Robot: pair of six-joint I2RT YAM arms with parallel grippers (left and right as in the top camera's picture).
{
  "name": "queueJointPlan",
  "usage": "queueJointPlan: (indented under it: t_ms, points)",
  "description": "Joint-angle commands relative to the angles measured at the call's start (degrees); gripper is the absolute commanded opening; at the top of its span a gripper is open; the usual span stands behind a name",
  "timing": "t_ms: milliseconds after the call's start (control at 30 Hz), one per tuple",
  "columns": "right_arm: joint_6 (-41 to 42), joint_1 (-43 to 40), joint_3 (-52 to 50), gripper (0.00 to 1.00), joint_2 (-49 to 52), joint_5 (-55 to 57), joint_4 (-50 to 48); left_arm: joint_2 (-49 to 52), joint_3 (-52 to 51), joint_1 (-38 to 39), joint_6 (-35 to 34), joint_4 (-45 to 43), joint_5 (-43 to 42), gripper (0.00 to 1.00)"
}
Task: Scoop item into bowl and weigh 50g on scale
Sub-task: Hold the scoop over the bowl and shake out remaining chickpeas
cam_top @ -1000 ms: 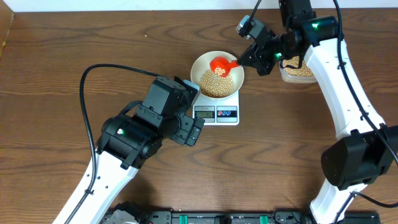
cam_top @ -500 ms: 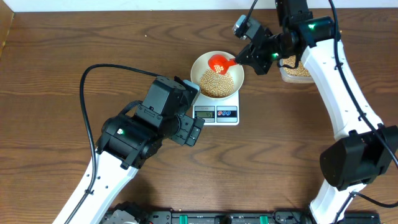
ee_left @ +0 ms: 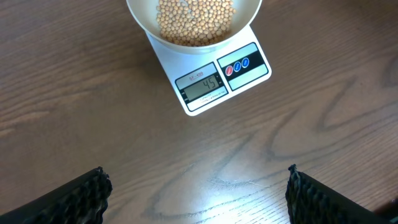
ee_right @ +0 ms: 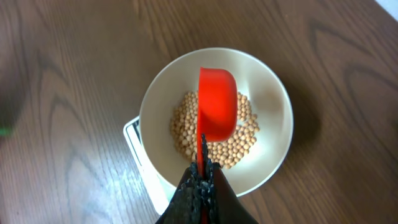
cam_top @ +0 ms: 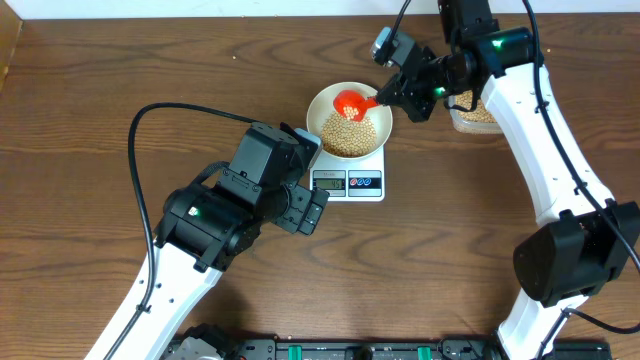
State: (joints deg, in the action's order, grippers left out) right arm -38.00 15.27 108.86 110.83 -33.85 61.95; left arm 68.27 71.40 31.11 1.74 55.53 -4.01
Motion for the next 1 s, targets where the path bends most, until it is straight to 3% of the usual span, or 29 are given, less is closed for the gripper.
queueJointPlan:
  t_ms: [0, 967]
  points:
    - [-2.0, 0.5, 1.0, 0.01, -1.3, 1.0, -0.3, 0.3, 1.4, -0.3, 0.4, 0.2, 0.0, 0.92]
    - [-1.5, 0.6, 1.0, 0.01, -1.3, 1.4, -1.1, 0.3, 1.4, -0.3, 0.4, 0.1, 0.0, 0.92]
